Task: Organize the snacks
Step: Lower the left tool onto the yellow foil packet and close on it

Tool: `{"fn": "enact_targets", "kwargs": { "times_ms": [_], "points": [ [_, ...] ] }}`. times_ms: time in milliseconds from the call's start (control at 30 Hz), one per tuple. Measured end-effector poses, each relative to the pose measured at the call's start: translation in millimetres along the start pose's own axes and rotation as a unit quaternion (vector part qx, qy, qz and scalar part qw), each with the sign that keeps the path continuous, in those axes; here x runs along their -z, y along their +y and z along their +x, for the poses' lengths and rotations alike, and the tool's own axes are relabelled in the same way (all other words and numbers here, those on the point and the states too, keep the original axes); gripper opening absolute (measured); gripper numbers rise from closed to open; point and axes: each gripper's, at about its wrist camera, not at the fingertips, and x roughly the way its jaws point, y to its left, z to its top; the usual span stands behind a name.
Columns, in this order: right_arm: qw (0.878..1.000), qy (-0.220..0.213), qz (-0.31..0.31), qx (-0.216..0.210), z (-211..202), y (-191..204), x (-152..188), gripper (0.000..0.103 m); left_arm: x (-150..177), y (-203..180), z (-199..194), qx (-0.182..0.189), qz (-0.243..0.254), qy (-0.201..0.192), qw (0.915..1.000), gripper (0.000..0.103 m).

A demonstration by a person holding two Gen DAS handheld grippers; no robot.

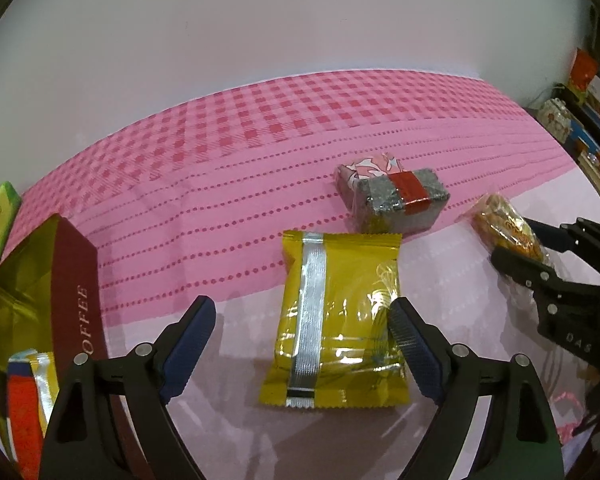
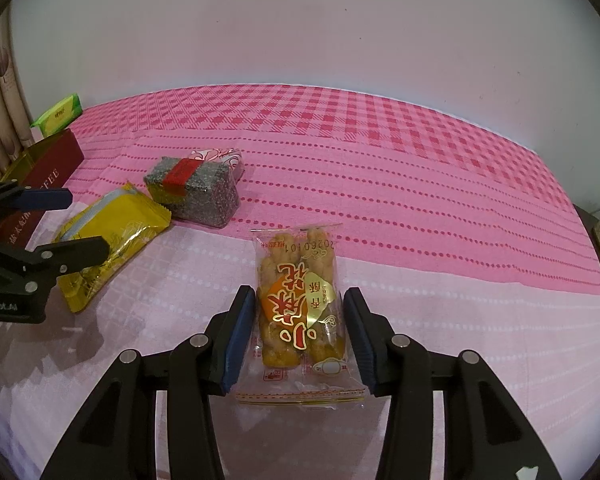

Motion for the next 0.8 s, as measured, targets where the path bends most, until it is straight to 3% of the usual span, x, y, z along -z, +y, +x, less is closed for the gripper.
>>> {"fn": "enact_targets", "kwargs": {
  "times_ms": [500,600,667,800],
  "points": [
    [1.0,0.0,0.001,-0.001,0,-1,0,0.043,5,-8,18,0.015,-0.012,0.023,0.9995,0.088],
    [1.0,0.0,0.001,-0.001,0,0,0,0.043,7,-8,17,0.013,-0.019,0.02,0.9995,0.081],
    [1.0,0.0,0.002,0.0,-1,0,0,0.043,7,-9,15,0.015,-0.017,0.016,0.9996,0.067],
    [1.0,0.0,0.002,-0.001,0,0,0,0.043,7,-9,12,0.014,-0.017,0.016,0.9996,0.061]
  ]
}}
